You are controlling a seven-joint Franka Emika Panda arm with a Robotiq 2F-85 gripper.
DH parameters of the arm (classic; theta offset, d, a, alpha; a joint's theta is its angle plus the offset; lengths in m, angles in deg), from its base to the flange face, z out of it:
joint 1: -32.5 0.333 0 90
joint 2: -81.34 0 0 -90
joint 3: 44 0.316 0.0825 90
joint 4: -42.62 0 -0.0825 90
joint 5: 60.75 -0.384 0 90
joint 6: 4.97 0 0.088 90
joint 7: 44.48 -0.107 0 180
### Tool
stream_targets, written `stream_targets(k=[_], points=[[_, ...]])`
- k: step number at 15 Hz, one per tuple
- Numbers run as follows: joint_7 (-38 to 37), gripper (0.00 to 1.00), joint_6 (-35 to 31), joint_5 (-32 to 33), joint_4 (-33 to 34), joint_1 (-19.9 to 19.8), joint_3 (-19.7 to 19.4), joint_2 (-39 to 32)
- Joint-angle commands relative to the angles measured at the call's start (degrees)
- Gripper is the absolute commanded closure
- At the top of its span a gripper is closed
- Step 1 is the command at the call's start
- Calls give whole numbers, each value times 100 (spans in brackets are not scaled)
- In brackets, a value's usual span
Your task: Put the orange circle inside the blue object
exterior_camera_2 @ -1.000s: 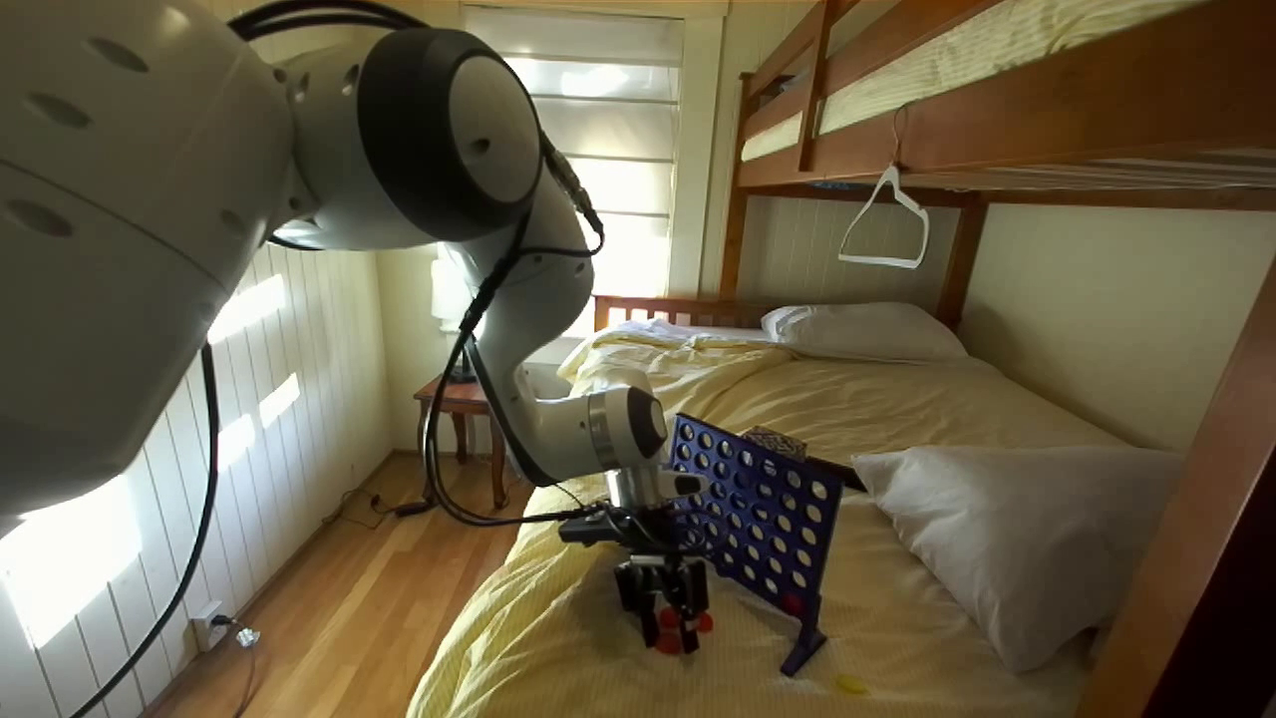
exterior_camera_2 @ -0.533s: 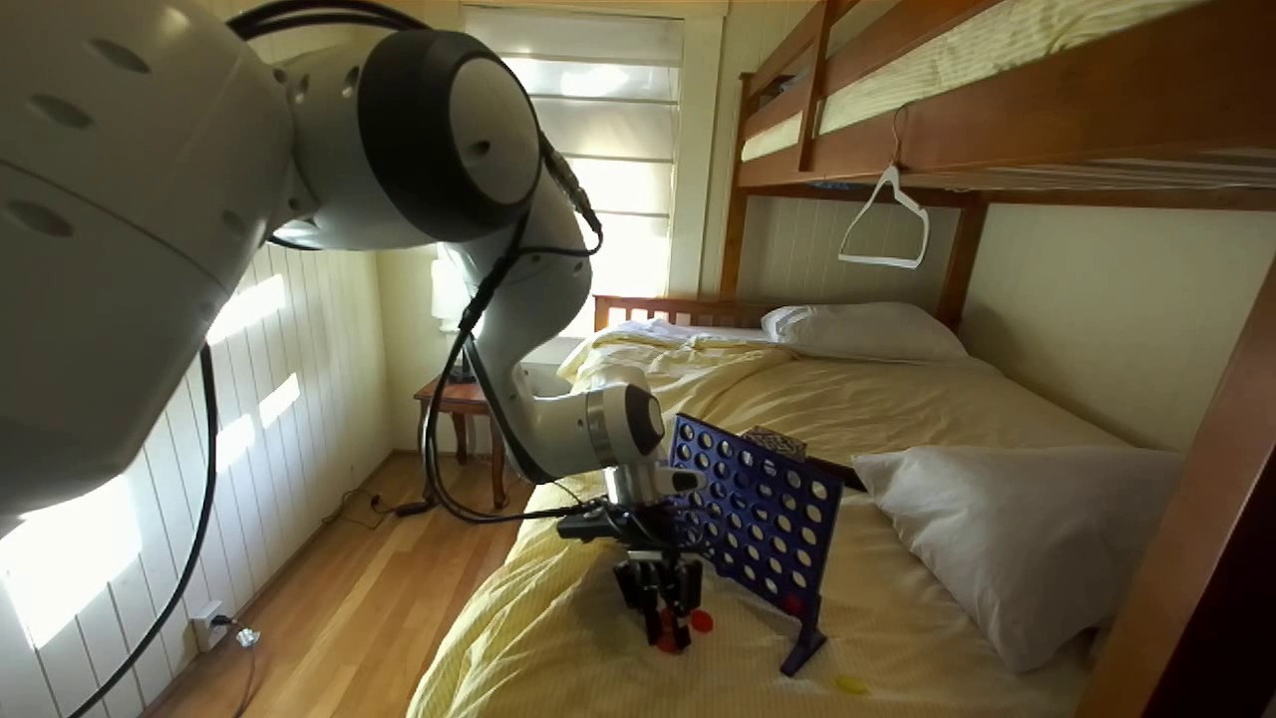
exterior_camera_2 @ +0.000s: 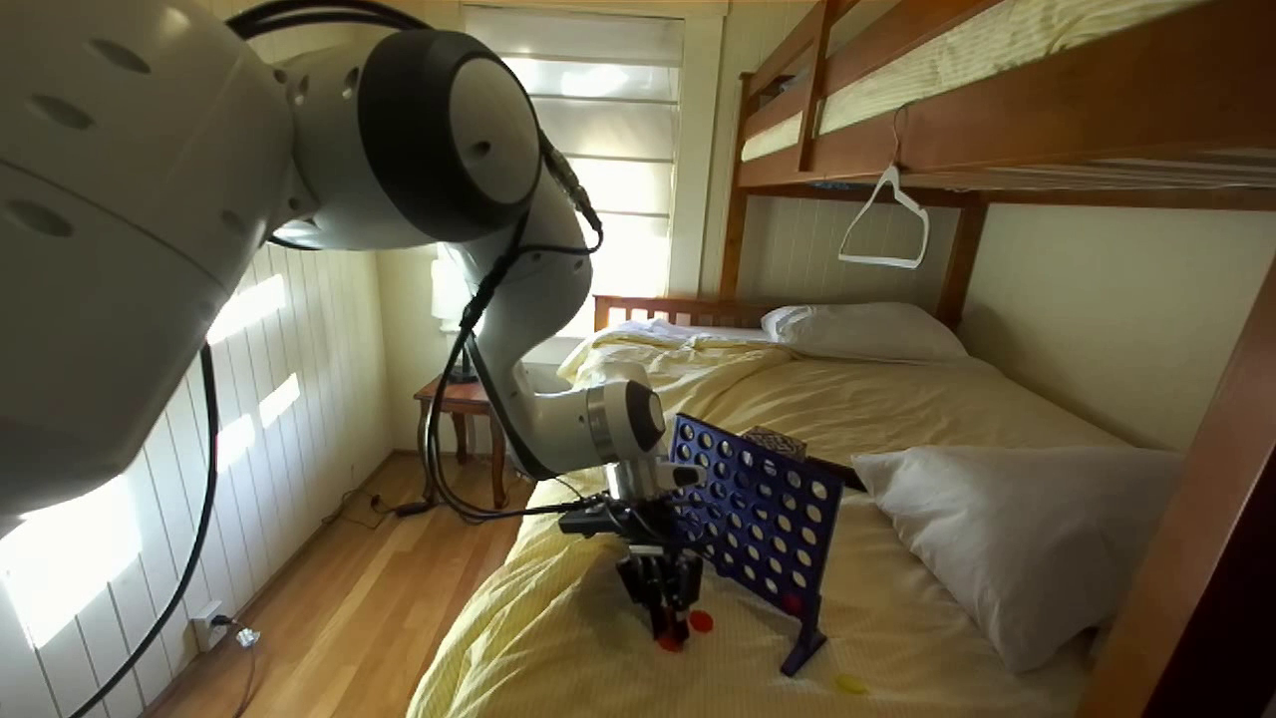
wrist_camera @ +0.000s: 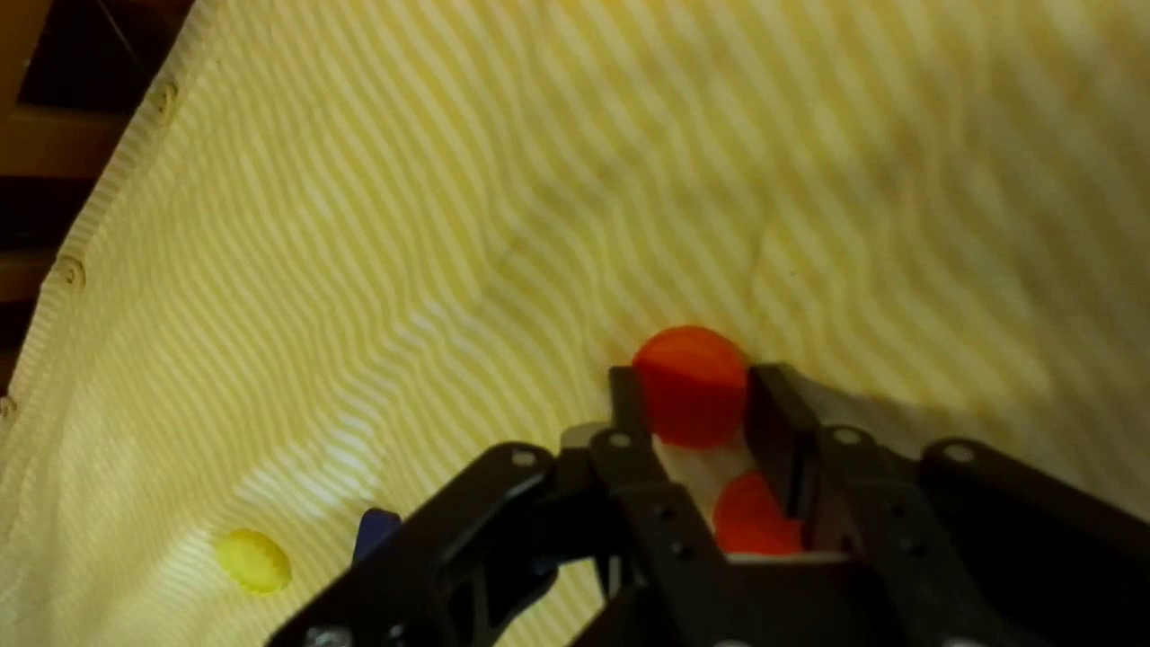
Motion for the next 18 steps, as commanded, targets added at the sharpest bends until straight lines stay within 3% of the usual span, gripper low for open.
stream_targets(k=[1, 3, 5, 6, 11, 18], points=[[45, 79, 19, -3, 139, -27, 32, -119], [49, 81, 42, 0, 154, -24, 28, -146], [53, 98, 48, -3, 165, -25, 27, -176], [57, 100, 47, -9, 165, -28, 28, -183], [63, 98, -21, -77, 76, -69, 50, -77], [84, 98, -132, -775, -556, -381, 182, 716]])
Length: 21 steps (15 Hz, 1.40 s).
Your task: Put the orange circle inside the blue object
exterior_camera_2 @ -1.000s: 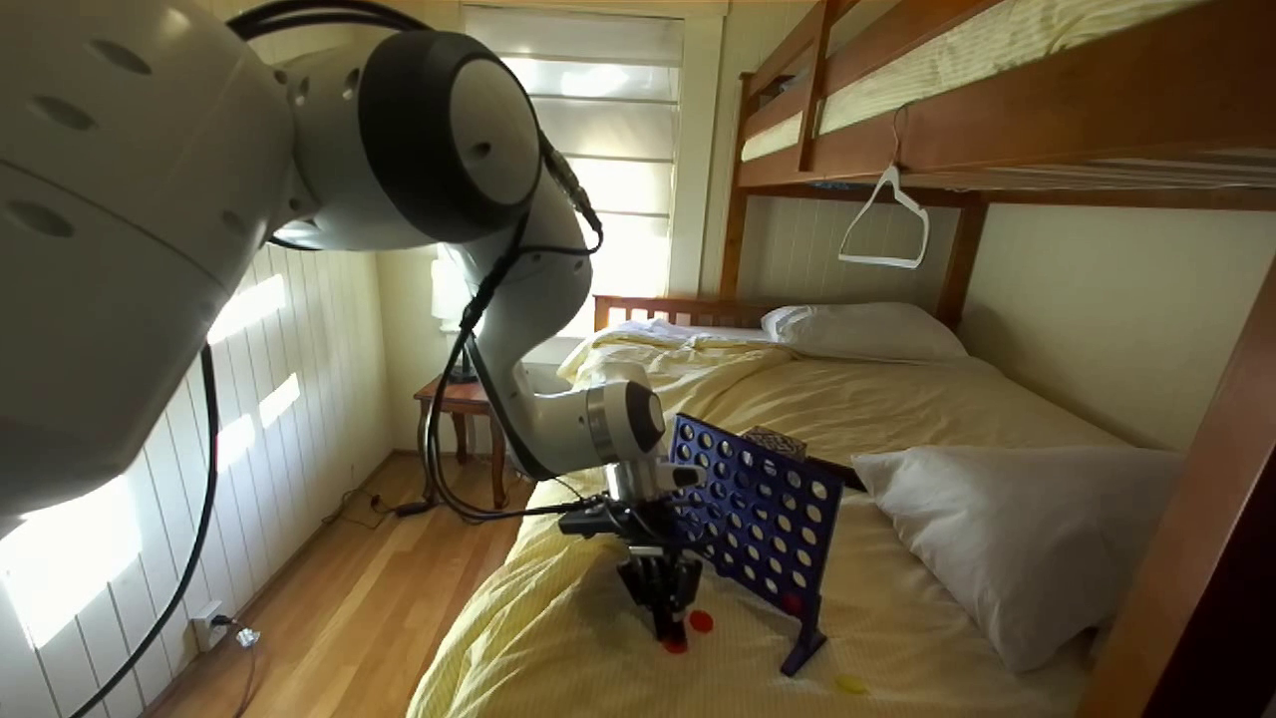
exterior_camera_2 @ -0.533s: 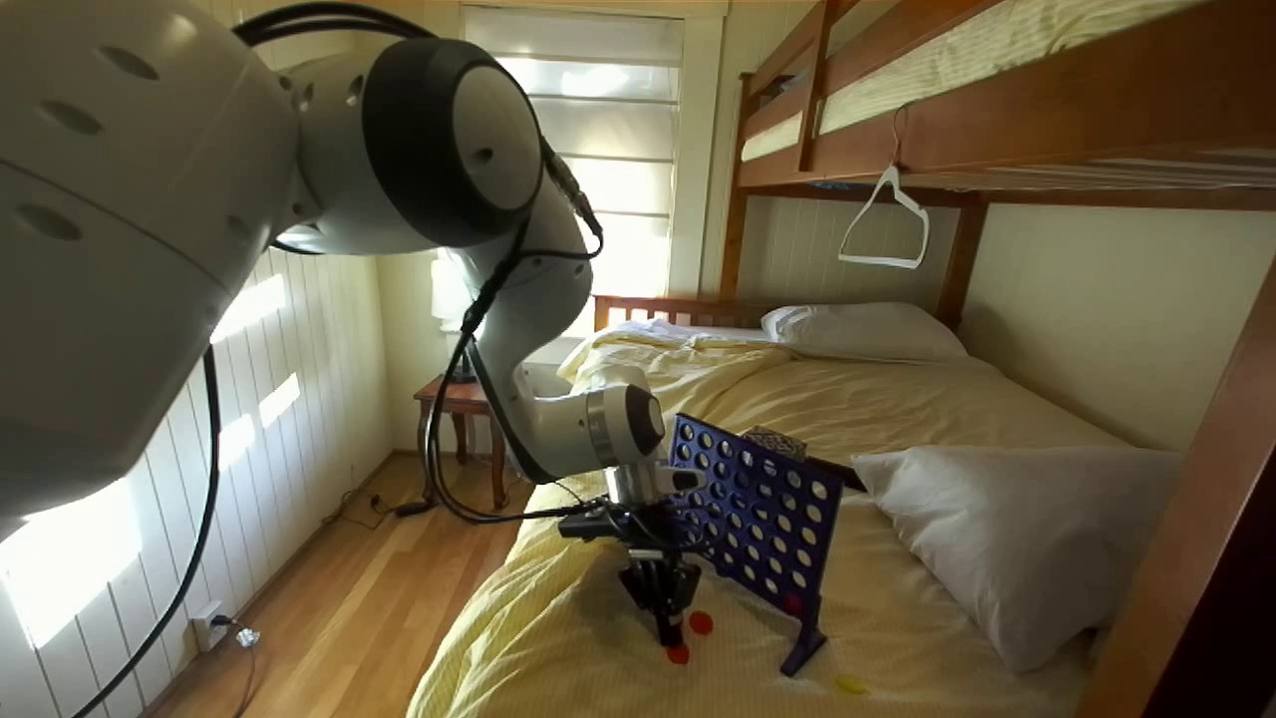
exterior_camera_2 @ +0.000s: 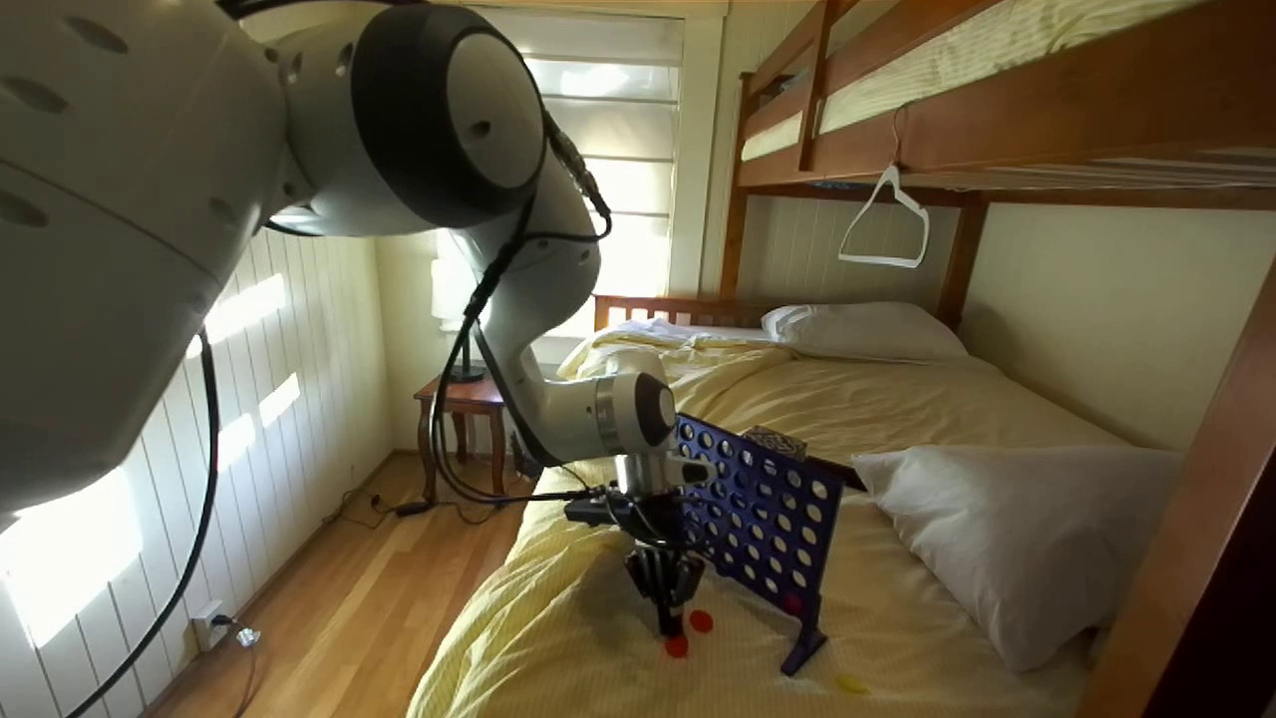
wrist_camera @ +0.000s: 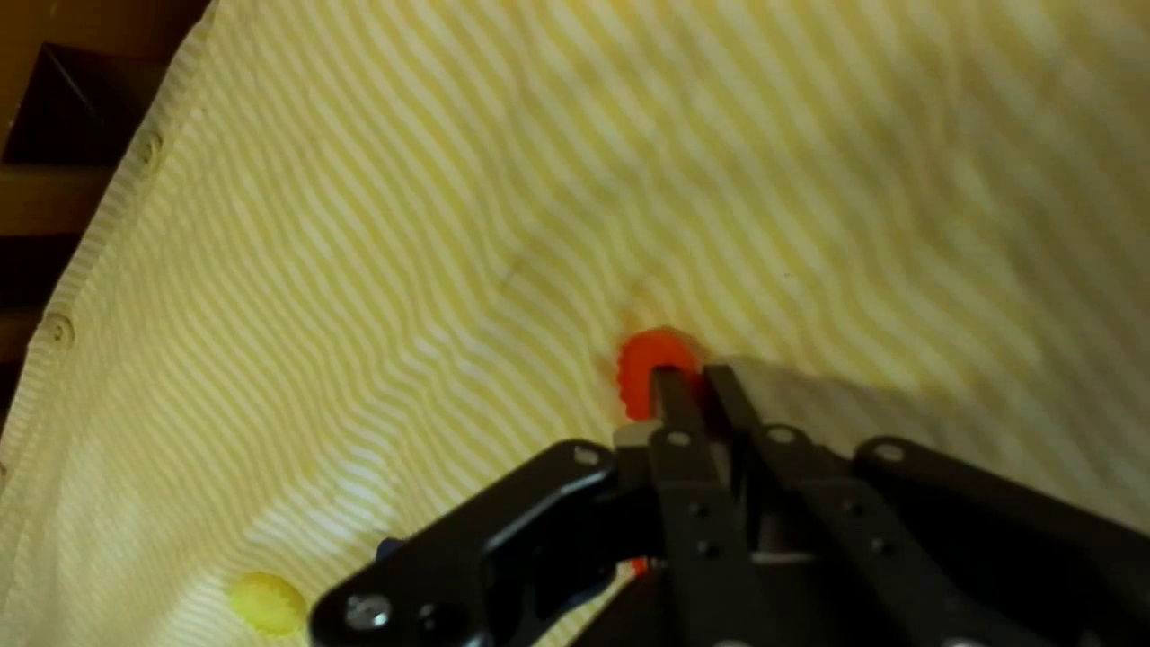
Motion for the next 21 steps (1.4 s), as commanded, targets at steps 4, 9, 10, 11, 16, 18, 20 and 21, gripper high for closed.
stream_targets(k=[4, 9, 10, 11, 16, 18, 20, 21], points=[[139, 98, -167, -979, -914, -467, 235, 1088], [-153, 98, -437, -1752, -1738, -699, 223, 2090], [-236, 98, -569, -1863, -1909, -730, 207, 2277], [-298, 98, -655, -1994, -2066, -772, 211, 2479], [-849, 98, -1414, -2207, -2818, -920, 184, 3363], [-1103, 98, -1674, -2171, -3062, -1017, 184, 3712], [-1308, 98, -1874, -2166, -3242, -1140, 200, 3988], [-1347, 98, -1929, -2185, -3299, -1222, 202, 4124]])
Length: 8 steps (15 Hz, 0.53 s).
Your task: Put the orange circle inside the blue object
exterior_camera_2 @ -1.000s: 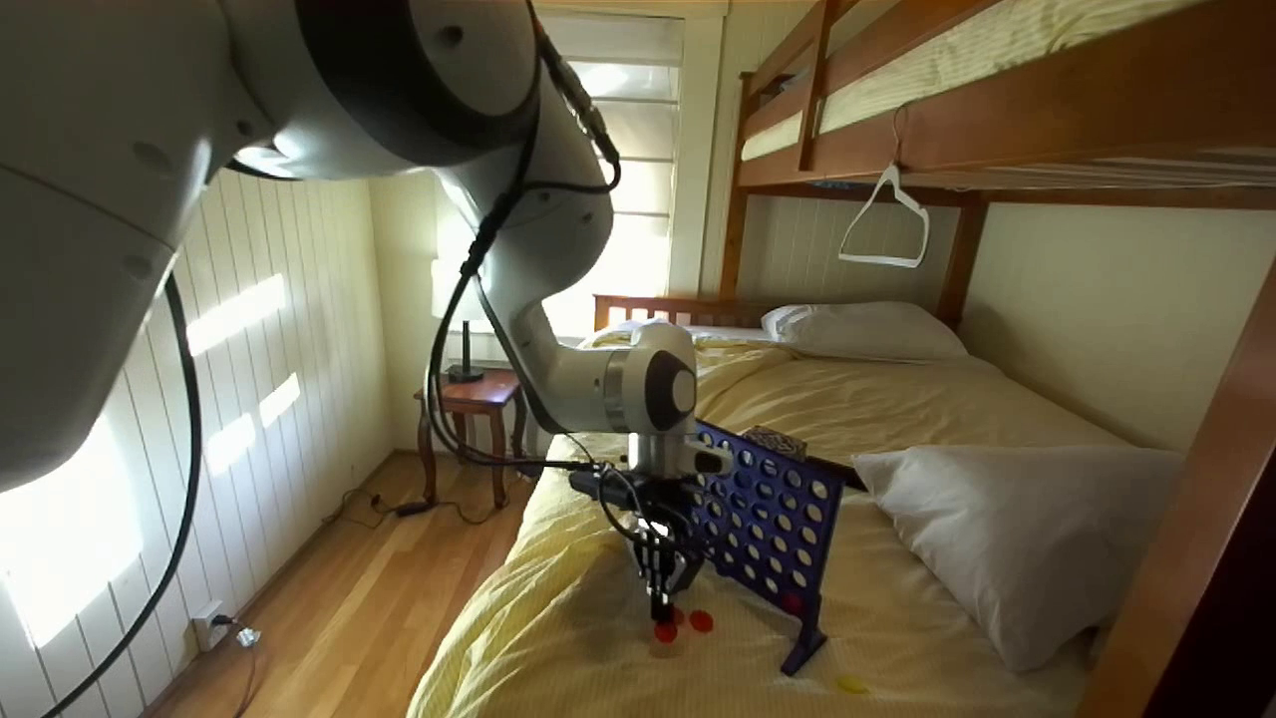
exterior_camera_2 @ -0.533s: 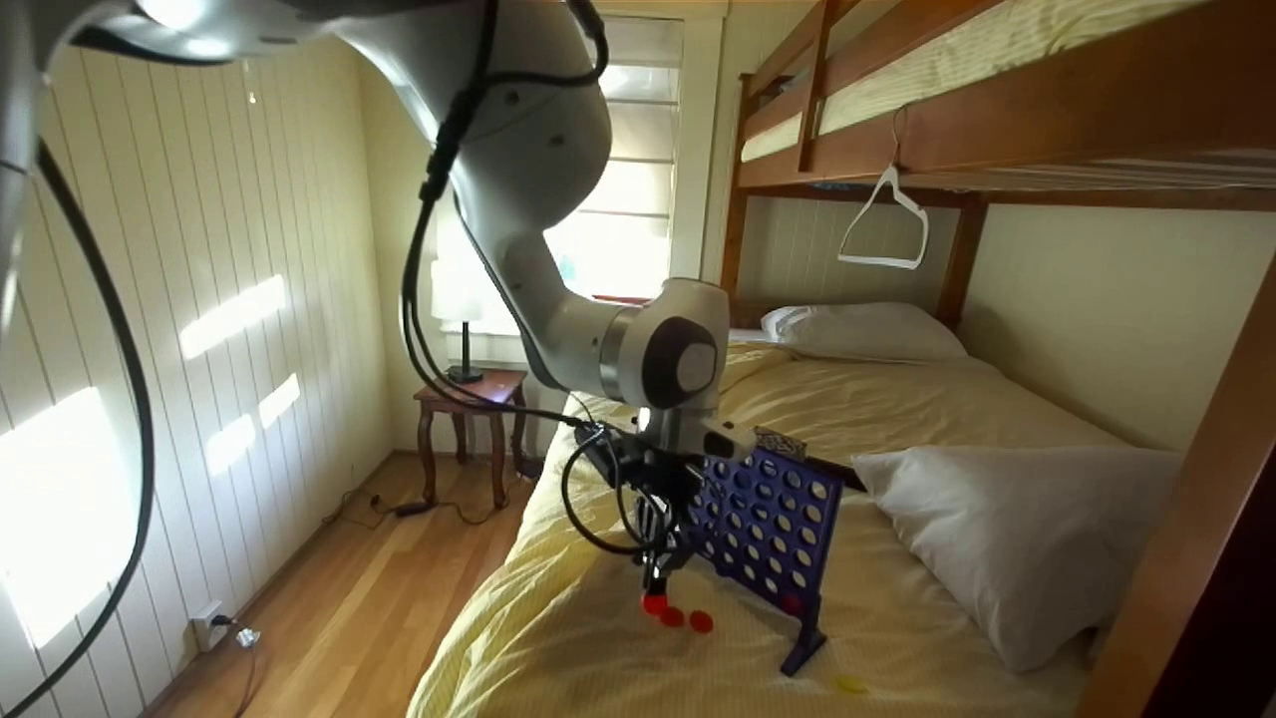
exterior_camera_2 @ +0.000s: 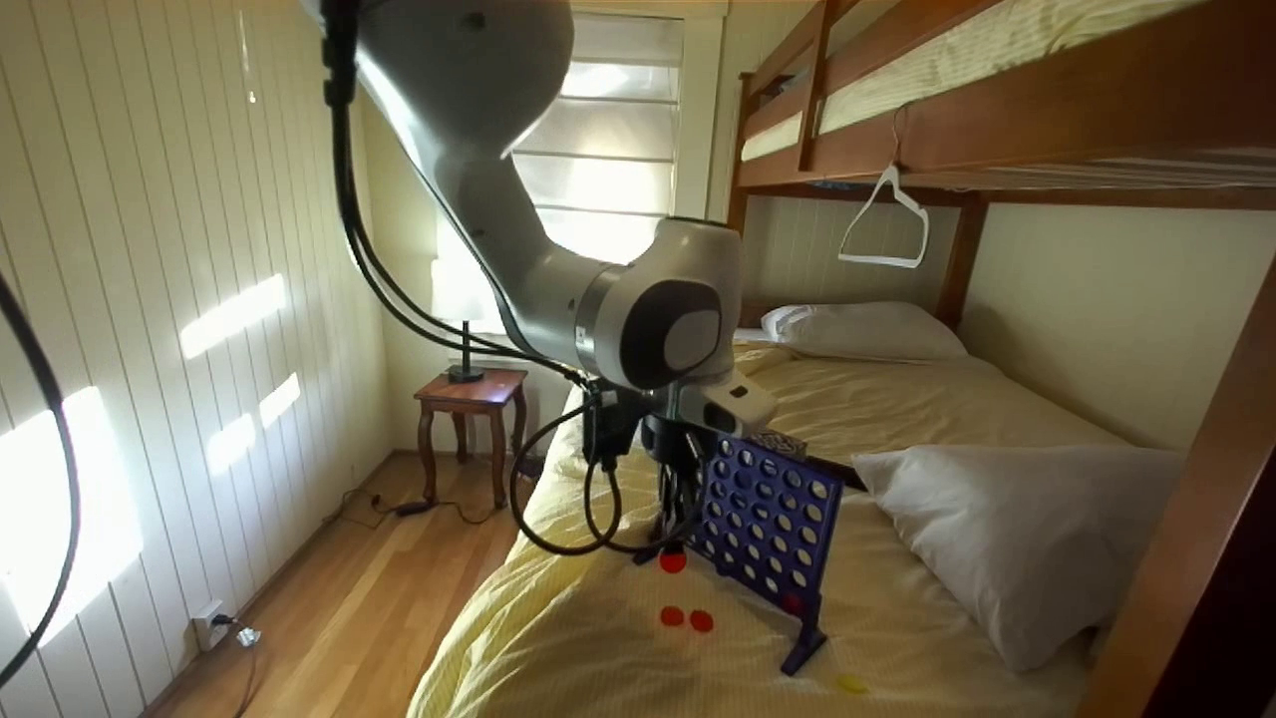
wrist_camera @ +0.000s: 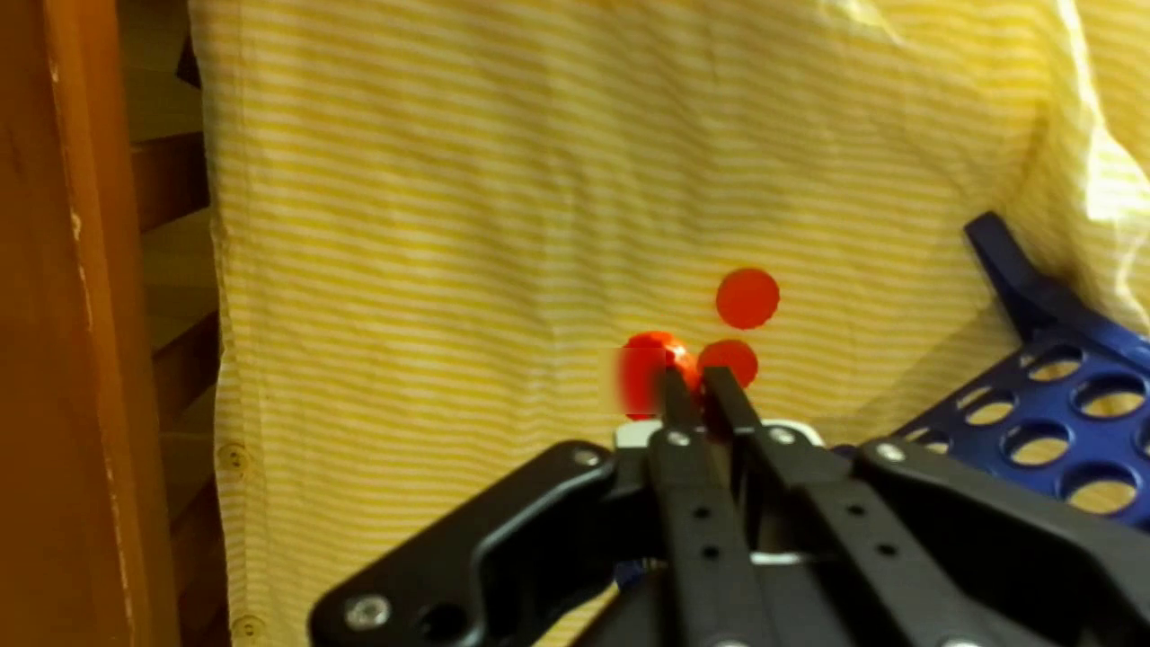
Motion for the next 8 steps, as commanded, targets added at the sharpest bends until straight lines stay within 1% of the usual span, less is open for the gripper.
stream_targets(k=[1, 3, 5, 7, 8], points=[[-213, 98, -312, -209, -484, -298, 61, 720], [-138, 98, -261, -396, -441, -472, 42, 893], [-110, 98, -99, -572, -205, -616, 31, 855], [73, 98, -41, -905, -38, -708, 0, 809], [-58, 92, -170, -571, -161, -734, 90, 782]])
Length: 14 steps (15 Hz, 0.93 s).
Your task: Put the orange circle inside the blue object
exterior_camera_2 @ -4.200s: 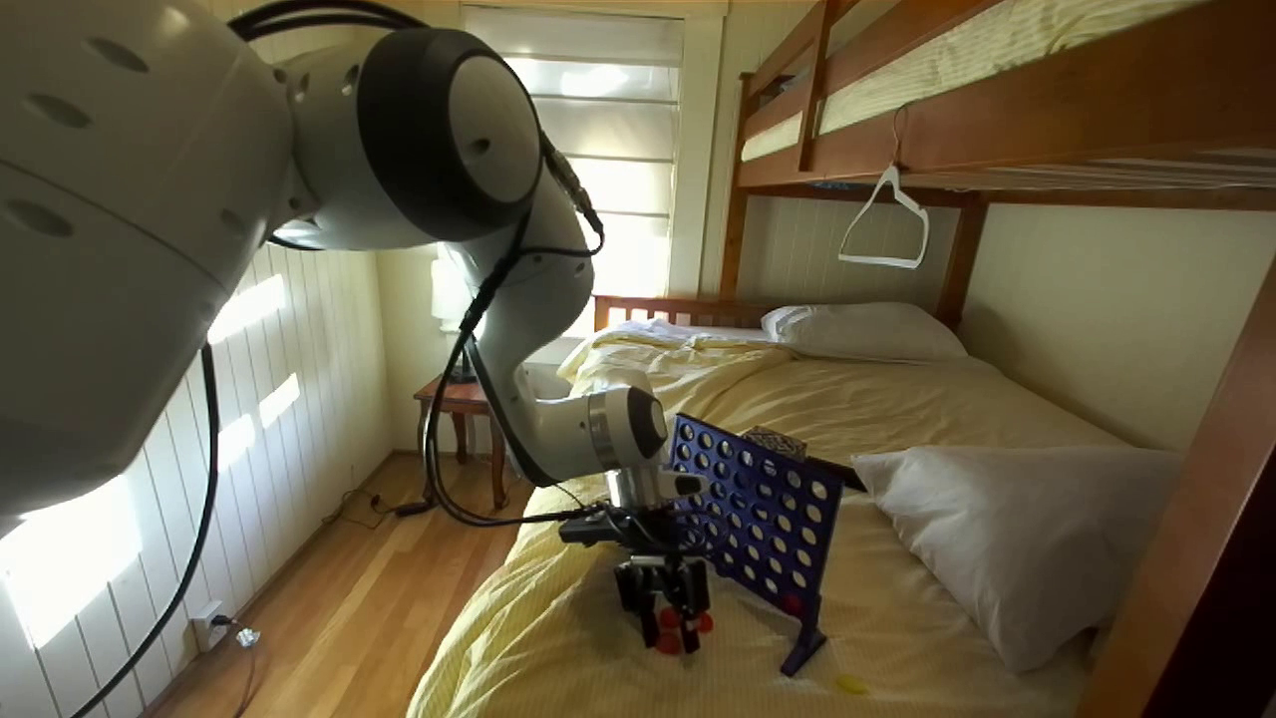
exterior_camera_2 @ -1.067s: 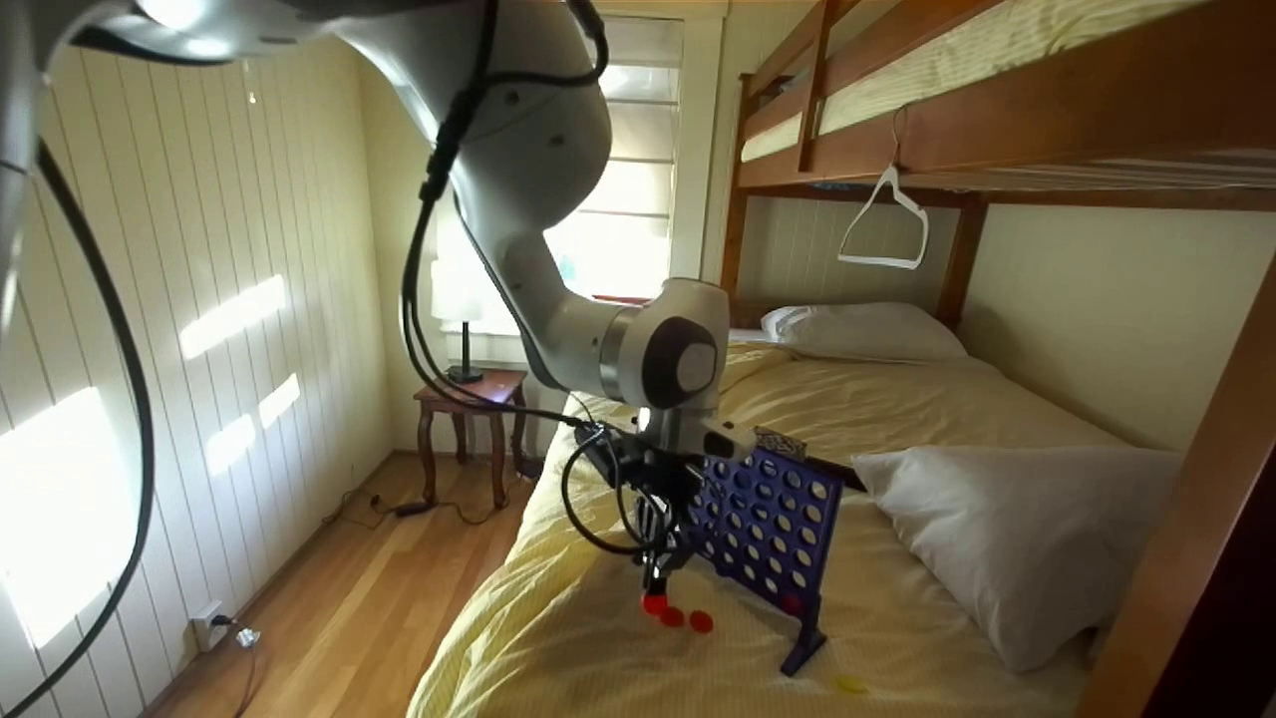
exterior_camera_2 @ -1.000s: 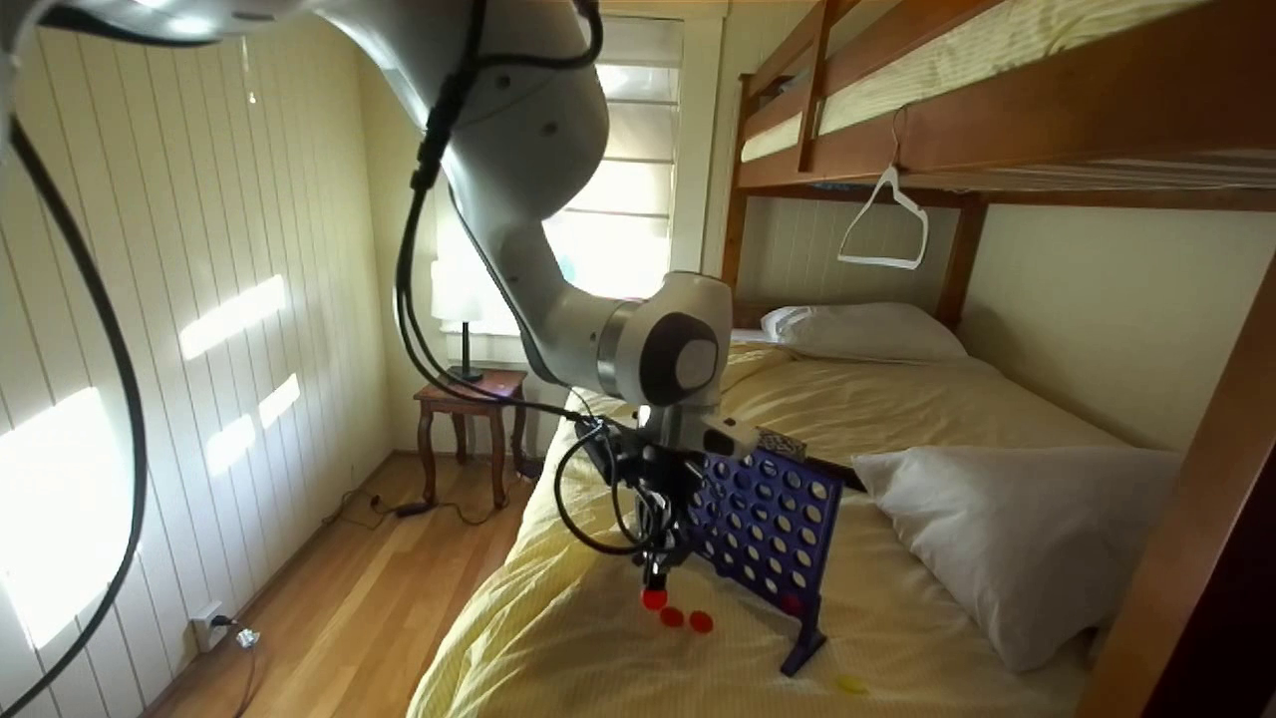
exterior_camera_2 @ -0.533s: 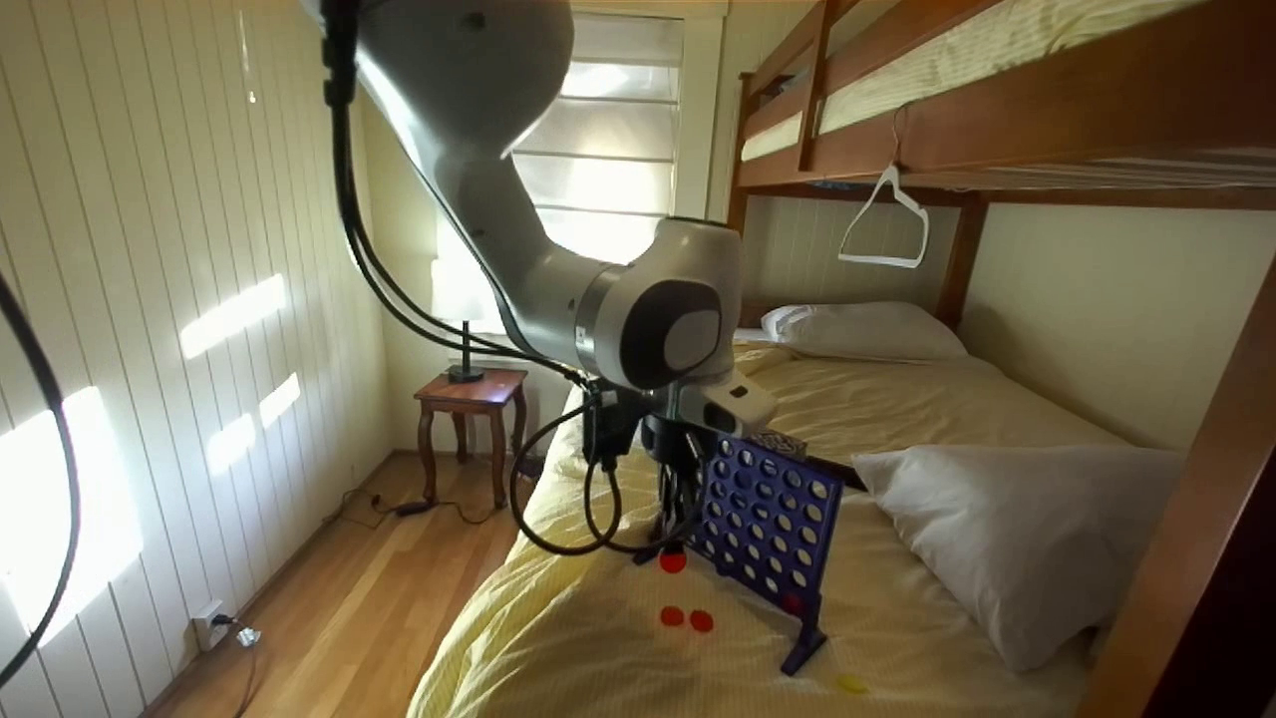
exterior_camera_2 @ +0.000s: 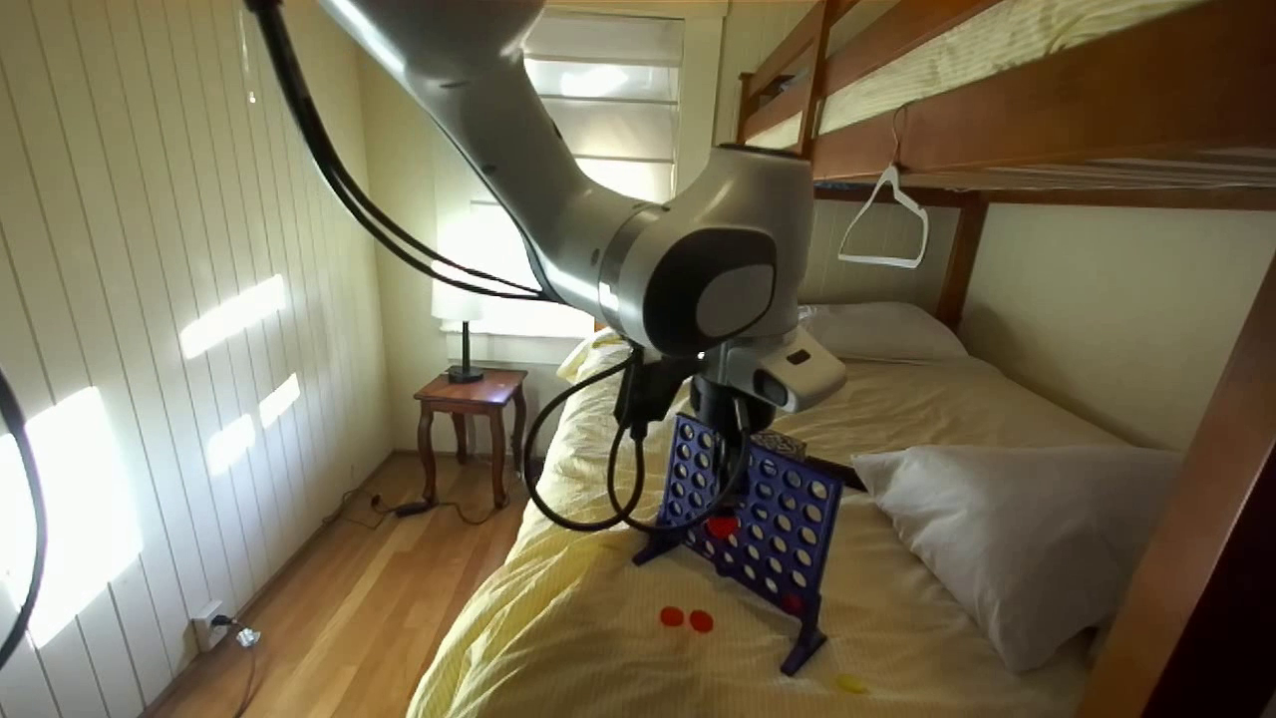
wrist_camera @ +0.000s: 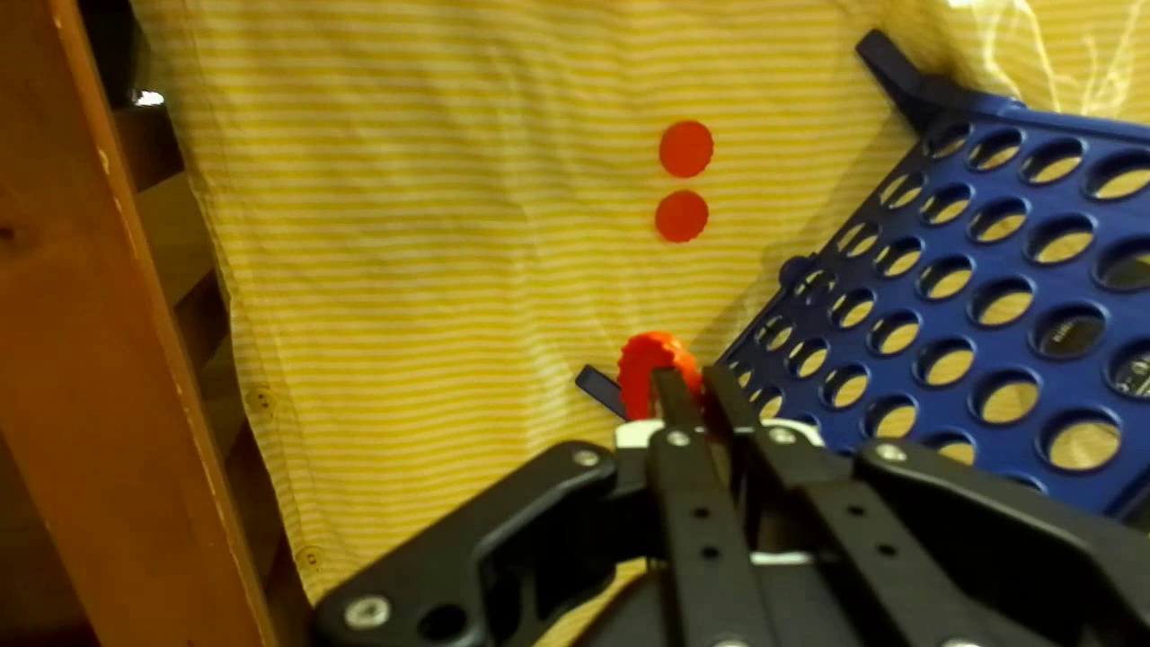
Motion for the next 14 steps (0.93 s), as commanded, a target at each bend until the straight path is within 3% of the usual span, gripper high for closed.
stream_targets(k=[1, 4, 5, 14], points=[[56, 92, 21, -110, 54, -145, 98, -5], [69, 92, 35, -178, 87, -164, 93, -5], [69, 98, 35, -183, 87, -163, 95, -5], [-690, 98, 242, -868, 1048, -441, -85, -351]])
